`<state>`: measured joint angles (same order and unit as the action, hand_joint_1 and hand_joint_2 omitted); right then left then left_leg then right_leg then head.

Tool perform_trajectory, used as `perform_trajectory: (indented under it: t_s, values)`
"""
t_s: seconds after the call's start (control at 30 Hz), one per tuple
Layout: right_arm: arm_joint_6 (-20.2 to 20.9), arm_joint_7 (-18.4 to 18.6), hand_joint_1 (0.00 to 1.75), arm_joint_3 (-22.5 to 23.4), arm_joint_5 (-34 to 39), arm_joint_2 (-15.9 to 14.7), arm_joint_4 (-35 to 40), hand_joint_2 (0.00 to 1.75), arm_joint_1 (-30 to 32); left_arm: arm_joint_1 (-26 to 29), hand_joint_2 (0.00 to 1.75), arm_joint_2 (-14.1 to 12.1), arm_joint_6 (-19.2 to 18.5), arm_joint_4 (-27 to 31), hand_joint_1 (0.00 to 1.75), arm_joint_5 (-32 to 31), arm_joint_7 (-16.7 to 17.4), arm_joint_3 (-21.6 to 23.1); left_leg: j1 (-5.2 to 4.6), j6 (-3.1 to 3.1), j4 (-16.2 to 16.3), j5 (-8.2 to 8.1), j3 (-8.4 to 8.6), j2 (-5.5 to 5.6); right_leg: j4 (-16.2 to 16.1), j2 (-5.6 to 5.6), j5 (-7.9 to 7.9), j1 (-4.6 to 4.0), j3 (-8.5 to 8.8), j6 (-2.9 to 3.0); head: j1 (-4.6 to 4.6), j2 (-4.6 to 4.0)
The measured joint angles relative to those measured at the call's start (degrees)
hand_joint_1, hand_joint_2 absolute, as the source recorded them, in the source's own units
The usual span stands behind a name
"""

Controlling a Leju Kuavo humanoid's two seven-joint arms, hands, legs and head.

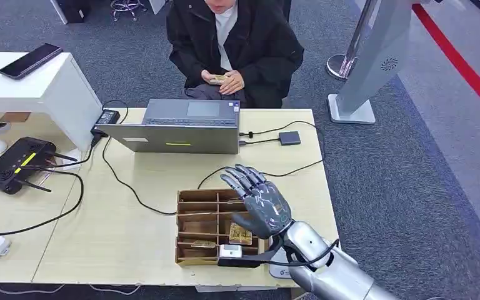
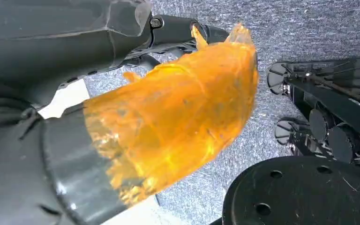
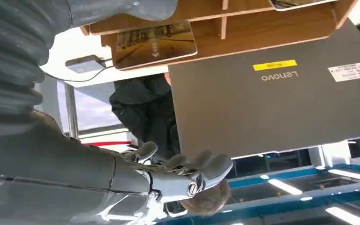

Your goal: Pass the card to the sensor for recognition and then transmit it.

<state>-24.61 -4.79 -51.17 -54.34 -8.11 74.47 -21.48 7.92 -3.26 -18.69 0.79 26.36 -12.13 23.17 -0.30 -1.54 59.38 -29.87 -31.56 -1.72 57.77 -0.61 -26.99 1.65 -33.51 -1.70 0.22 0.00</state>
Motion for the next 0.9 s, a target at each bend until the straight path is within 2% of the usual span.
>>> perform_trajectory:
  t_s: [0.2,0.37,0.6,0.67,0.73,0.77,0.8,0.9]
  values:
    - [0.7,0.2,0.31,-0.3,0.1,0.0,-0.1,1.75,-0.3,0.0,0.00,0.1,-0.1,0.0,0.00,-0.1,0.0,-0.3,0.00,0.00,0.0,0.00,0.00,0.00,0.0,0.00,0.00,0.00,0.00,0.00,0.00,0.00]
    - [0.9,0.4,0.40,-0.6,0.1,0.0,-0.1,1.75,-0.5,0.0,0.00,0.1,-0.1,0.0,0.00,-0.2,0.0,-0.4,0.00,0.00,0.0,0.00,0.01,0.00,0.0,0.00,0.00,0.00,0.00,0.00,0.00,0.00]
    - [1.2,0.6,0.40,-0.8,0.3,0.0,-0.3,1.75,-0.6,0.0,0.00,0.1,-0.3,0.0,0.00,-0.3,0.0,-0.4,0.00,0.00,0.0,0.00,0.00,0.00,0.0,0.00,0.00,0.00,0.00,0.00,0.00,0.00]
    - [1.3,0.6,0.44,-0.8,0.4,0.0,-0.3,1.75,-0.6,0.0,0.00,0.1,-0.3,0.0,0.00,-0.3,0.0,-0.4,0.00,0.00,0.0,0.00,0.01,0.00,0.0,0.00,0.00,0.00,0.00,0.00,0.00,0.00]
    - [1.4,0.8,0.58,-0.8,0.4,0.0,-0.3,1.75,-0.6,0.0,0.00,0.1,-0.2,0.0,0.00,-0.3,0.0,-0.4,0.00,0.00,0.0,0.00,0.01,0.00,0.0,0.00,0.00,0.00,0.00,0.00,0.00,0.00]
    - [1.4,0.8,0.59,-0.8,0.4,0.0,-0.3,1.75,-0.6,0.0,0.00,0.1,-0.2,0.0,0.00,-0.3,0.0,-0.4,0.00,0.00,0.0,0.00,0.01,0.00,0.0,0.00,0.00,0.00,0.00,0.00,0.00,0.00]
    - [1.5,1.0,0.54,-0.8,0.4,0.0,-0.4,1.75,-0.6,0.0,0.00,0.1,-0.1,0.0,0.00,-0.3,0.0,-0.4,0.00,0.00,0.0,0.00,0.01,0.00,0.0,0.00,0.00,0.00,0.00,0.00,0.00,0.00]
    - [1.5,1.0,0.56,-0.8,0.6,-0.1,-0.6,1.75,-0.6,0.0,0.00,0.1,-0.1,0.0,0.00,-0.5,0.0,-0.5,0.00,0.00,0.0,0.00,0.01,0.00,0.0,0.00,0.00,0.00,0.00,0.00,0.00,0.00]
